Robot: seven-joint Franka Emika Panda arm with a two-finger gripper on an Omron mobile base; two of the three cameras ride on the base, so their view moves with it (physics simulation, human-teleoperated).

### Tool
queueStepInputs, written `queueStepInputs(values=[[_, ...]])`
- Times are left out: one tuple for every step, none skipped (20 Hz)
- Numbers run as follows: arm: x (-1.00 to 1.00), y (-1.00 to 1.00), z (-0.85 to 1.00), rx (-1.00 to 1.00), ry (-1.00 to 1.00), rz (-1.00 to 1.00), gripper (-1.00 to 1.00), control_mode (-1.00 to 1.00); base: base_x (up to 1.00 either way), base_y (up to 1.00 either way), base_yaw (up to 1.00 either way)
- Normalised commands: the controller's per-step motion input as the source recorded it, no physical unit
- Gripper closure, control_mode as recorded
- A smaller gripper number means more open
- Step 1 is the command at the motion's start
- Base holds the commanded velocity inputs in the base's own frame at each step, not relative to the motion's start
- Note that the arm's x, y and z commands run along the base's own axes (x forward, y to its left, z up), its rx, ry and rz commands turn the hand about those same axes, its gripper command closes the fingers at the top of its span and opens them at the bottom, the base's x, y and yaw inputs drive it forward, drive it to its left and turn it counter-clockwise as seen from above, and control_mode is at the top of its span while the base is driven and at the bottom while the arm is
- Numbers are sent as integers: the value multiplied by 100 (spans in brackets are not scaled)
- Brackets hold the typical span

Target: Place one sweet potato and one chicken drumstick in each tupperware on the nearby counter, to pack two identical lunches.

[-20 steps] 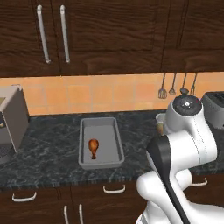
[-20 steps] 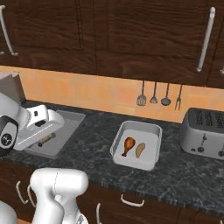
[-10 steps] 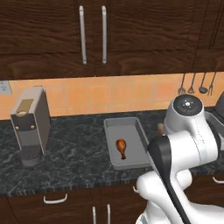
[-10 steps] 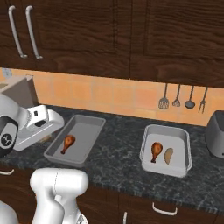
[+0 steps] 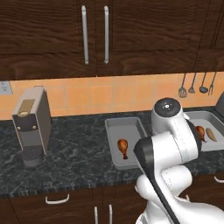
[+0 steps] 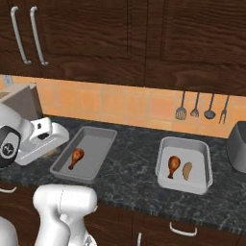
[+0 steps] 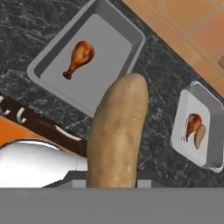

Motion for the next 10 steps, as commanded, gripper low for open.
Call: queueStepInputs(values=[[51, 14, -51, 0, 0, -11, 100, -100, 0, 0, 0], [51, 0, -37, 26, -3, -13, 100, -100, 0, 0, 0], [61, -19, -64, 41, -1, -18, 100, -100, 0, 0, 0], [31, -6, -79, 40, -10, -13, 100, -100, 0, 0, 0], [39, -8, -83, 44, -8, -13, 100, -100, 0, 0, 0], [49, -14, -82, 54, -3, -11, 100, -100, 0, 0, 0], [41, -1, -73, 53, -2, -6, 100, -100, 0, 0, 0], [35, 0, -64, 36, -3, -1, 100, -100, 0, 0, 0], [42, 0, -59, 26, 0, -1, 100, -100, 0, 0, 0], [51, 0, -60, 23, 0, -2, 100, -100, 0, 0, 0]])
